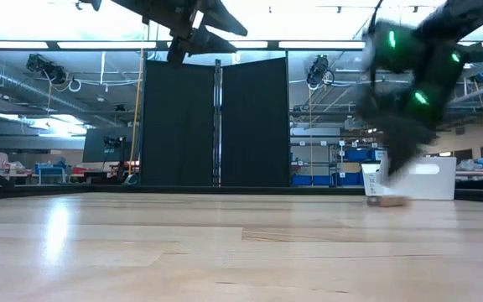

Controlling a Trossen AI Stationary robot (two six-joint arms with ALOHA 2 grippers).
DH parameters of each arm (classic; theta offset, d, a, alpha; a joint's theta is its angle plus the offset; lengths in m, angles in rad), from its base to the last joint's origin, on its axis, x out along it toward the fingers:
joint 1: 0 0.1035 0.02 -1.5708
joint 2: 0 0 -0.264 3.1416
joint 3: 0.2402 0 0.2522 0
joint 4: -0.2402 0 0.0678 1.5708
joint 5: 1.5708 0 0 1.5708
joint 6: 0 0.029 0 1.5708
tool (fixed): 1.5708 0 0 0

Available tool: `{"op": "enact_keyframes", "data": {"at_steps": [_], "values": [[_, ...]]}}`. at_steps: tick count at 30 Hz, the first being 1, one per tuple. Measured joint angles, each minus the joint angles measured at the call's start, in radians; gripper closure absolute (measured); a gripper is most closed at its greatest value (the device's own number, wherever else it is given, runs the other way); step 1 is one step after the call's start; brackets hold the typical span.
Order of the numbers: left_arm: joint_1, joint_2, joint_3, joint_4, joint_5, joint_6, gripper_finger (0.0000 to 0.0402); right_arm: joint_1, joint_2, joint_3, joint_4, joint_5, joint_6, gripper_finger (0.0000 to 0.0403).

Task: Sort blocks
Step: Put the brown block into the bottom left bin

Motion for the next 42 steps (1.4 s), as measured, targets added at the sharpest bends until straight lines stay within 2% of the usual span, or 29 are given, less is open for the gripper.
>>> {"op": "enact_keyframes", "data": {"at_steps": [3,5,9,12,17,23,31,33,37,42], "values": [[0.000,0.000,0.000,-0.032,-0.003,-0.021,0.0210,0.037,-0.060,0.010,0.213,-0.026,-0.075,0.0400],[0.000,0.000,0.000,-0.058,-0.005,-0.036,0.0210,0.040,-0.088,0.013,0.227,-0.041,-0.080,0.0400],[0.000,0.020,0.000,-0.084,-0.007,-0.052,0.0210,0.038,-0.142,0.037,0.192,-0.003,-0.080,0.0400],[0.000,0.088,0.001,-0.087,-0.008,-0.047,0.0210,0.037,-0.176,0.047,0.165,0.034,-0.097,0.0400],[0.008,0.281,0.039,-0.009,-0.007,-0.024,0.0202,0.037,-0.259,0.099,0.209,0.096,-0.175,0.0399],[0.034,0.519,0.250,-0.024,0.060,0.014,0.0164,0.060,-0.364,0.140,0.332,0.112,-0.278,0.0398],[0.076,0.802,0.685,-0.449,0.089,-0.146,0.0099,0.079,-0.471,0.146,0.436,0.115,-0.371,0.0398],[0.079,0.854,0.779,-0.530,0.090,-0.162,0.0084,0.079,-0.484,0.146,0.438,0.115,-0.371,0.0398],[0.086,0.921,0.902,-0.556,0.101,-0.242,0.0056,0.079,-0.485,0.146,0.437,0.116,-0.377,0.0398],[0.099,1.012,1.029,-0.596,0.175,-0.280,0.0023,0.079,-0.478,0.146,0.441,0.116,-0.392,0.0398]]}}
